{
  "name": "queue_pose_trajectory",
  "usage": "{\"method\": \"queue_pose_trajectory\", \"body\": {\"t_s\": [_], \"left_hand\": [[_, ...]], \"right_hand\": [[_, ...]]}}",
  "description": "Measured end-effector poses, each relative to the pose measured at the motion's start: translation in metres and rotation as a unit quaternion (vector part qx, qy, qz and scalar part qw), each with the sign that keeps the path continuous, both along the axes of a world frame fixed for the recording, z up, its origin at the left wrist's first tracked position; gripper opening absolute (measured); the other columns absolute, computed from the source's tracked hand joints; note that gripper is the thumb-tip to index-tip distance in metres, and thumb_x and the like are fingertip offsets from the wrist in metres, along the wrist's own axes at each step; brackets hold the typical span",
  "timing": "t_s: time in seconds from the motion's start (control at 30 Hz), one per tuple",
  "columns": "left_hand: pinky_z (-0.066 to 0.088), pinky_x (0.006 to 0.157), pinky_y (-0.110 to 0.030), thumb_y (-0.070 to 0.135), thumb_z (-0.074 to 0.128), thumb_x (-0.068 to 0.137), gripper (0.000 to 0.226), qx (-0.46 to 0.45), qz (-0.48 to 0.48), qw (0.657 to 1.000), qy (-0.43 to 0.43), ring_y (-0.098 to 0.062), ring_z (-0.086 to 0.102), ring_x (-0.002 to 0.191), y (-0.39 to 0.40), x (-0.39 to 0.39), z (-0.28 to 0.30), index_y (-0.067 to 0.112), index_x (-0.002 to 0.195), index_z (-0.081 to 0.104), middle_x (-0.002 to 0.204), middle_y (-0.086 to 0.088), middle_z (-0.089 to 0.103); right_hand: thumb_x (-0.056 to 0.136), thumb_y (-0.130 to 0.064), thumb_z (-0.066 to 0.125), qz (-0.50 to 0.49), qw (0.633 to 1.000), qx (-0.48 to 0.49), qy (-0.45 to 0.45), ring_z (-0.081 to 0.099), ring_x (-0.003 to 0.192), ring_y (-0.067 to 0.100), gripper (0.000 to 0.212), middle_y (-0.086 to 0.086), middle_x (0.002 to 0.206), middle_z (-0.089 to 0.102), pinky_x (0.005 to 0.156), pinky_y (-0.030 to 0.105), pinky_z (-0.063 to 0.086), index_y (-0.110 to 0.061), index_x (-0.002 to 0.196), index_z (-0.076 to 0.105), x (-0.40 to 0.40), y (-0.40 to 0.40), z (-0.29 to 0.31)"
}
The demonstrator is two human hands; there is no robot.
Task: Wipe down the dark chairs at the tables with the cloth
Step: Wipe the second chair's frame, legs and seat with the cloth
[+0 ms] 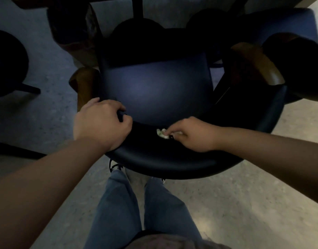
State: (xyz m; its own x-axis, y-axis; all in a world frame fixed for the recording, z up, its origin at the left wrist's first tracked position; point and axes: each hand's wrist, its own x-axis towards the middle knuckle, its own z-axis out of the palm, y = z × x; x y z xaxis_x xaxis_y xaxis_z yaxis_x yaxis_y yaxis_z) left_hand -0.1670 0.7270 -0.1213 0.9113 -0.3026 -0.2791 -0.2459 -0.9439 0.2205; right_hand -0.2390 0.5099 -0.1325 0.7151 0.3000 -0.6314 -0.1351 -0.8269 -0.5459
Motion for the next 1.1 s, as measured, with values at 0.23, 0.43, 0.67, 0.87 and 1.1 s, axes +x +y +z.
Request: {"method": "queue_pose_trajectory", "body": {"t_s": [0.23,0.43,0.67,0.87,1.1], "left_hand": [[0.032,0.109,-0.033,0.037,0.054,0.086,0.031,-0.006,-0.005,1.0,0.004,-0.024,0.055,0.117,0.001,0.001,-0.001,0.024,0.109,0.071,0.117,0.003,0.069],[0.033,0.106,-0.031,0.037,0.054,0.086,0.034,-0.008,0.002,1.0,-0.003,-0.021,0.053,0.118,0.0,0.0,-0.001,0.025,0.114,0.07,0.119,0.004,0.068],[0.038,0.102,-0.031,0.036,0.058,0.083,0.03,-0.02,0.002,1.0,-0.016,-0.017,0.056,0.11,0.001,0.001,-0.003,0.025,0.108,0.072,0.112,0.005,0.071],[0.043,0.094,-0.03,0.033,0.06,0.081,0.03,-0.043,0.011,0.999,-0.031,-0.02,0.061,0.106,0.003,0.0,-0.004,0.022,0.106,0.073,0.107,0.003,0.072],[0.034,0.099,-0.023,0.024,0.05,0.085,0.041,-0.134,0.043,0.989,-0.034,-0.01,0.045,0.13,0.009,0.0,-0.005,0.022,0.124,0.059,0.143,0.008,0.049]], "right_hand": [[0.095,-0.004,0.051,0.017,0.993,0.097,-0.06,0.049,0.127,0.01,0.037,0.002,0.138,0.054,0.108,0.012,0.03,-0.012,0.13,0.058,-0.044,0.005,0.054],[0.088,0.0,0.05,-0.045,0.995,0.069,-0.05,0.061,0.109,0.014,0.037,0.003,0.118,0.068,0.094,0.019,0.045,-0.013,0.117,0.069,-0.008,0.022,0.01],[0.091,-0.017,0.054,-0.088,0.983,-0.142,0.073,0.059,0.111,0.035,0.029,0.023,0.118,0.062,0.081,0.03,0.046,0.003,0.111,0.063,0.05,0.035,-0.094],[0.093,-0.02,0.055,-0.183,0.97,-0.062,0.145,0.062,0.103,0.024,0.03,0.012,0.113,0.065,0.076,0.025,0.046,-0.001,0.114,0.064,0.071,0.063,-0.124],[0.094,-0.004,0.047,-0.388,0.862,0.292,0.147,0.053,0.061,0.021,0.026,0.011,0.067,0.056,0.046,0.022,0.04,-0.009,0.071,0.059,0.114,0.128,-0.09]]}}
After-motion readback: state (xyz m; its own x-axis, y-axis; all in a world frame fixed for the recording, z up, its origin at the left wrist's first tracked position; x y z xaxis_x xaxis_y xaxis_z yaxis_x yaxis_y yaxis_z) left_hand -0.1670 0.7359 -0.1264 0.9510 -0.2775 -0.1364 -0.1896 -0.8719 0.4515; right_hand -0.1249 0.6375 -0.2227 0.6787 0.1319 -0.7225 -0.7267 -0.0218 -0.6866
